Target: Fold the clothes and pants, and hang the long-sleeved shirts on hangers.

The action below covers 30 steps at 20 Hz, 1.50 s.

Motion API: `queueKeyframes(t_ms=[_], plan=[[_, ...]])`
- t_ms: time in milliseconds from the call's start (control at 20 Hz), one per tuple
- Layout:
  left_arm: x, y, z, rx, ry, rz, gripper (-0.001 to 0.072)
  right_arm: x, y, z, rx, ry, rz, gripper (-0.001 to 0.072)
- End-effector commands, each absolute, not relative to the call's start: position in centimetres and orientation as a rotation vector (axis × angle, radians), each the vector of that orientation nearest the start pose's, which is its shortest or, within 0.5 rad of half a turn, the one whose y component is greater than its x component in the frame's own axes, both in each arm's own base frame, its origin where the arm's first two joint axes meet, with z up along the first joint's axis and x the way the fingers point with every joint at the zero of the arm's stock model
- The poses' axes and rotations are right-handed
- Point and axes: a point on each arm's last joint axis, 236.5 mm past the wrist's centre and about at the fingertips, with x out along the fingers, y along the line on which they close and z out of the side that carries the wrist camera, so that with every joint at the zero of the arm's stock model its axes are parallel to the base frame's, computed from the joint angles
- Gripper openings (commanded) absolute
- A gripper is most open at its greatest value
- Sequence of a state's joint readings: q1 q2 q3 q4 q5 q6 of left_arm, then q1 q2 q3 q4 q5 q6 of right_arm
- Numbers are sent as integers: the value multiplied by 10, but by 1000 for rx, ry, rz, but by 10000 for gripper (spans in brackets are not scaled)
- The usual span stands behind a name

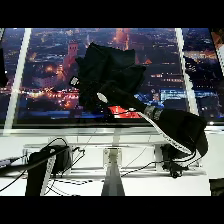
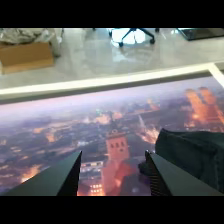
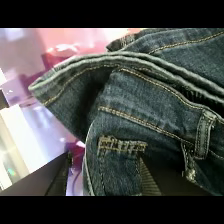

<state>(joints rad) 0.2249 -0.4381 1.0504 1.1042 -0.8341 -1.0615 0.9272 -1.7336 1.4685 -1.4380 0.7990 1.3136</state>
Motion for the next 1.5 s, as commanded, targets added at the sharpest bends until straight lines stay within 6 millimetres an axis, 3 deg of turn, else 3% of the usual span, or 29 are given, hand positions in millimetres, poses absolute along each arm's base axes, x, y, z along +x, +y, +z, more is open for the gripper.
queueKeyframes(t_ms=[0, 350, 600, 700, 750, 850, 1000, 1100, 1200, 1300, 1450], plan=[[296, -21, 321, 84, 172, -161, 473, 305, 455, -53, -539, 970, 1002, 487], [304, -29, 319, 23, 178, -203, 473, 312, 471, -81, -565, 1062, 991, 486], [304, -29, 318, 24, 178, -203, 472, 326, 465, -99, -615, 1048, 944, 484], [304, -29, 318, 23, 178, -203, 473, 330, 465, -102, -627, 1035, 939, 389], [304, -29, 318, 24, 178, -203, 473, 334, 466, -100, -637, 1012, 934, 299], [304, -29, 318, 24, 178, -203, 472, 344, 463, -91, -677, 978, 917, 29], [304, -28, 318, 27, 179, -200, 466, 372, 453, -60, -715, 924, 866, 32], [304, -28, 318, 27, 179, -199, 465, 398, 432, -33, -700, 922, 807, 31], [304, -28, 318, 28, 180, -199, 465, 429, 394, 2, -657, 937, 726, 32], [304, -27, 317, 32, 182, -196, 465, 457, 344, 42, -594, 946, 633, 31], [306, -27, 307, 18, 205, -197, 465, 492, 246, 105, -479, 932, 467, 30]])
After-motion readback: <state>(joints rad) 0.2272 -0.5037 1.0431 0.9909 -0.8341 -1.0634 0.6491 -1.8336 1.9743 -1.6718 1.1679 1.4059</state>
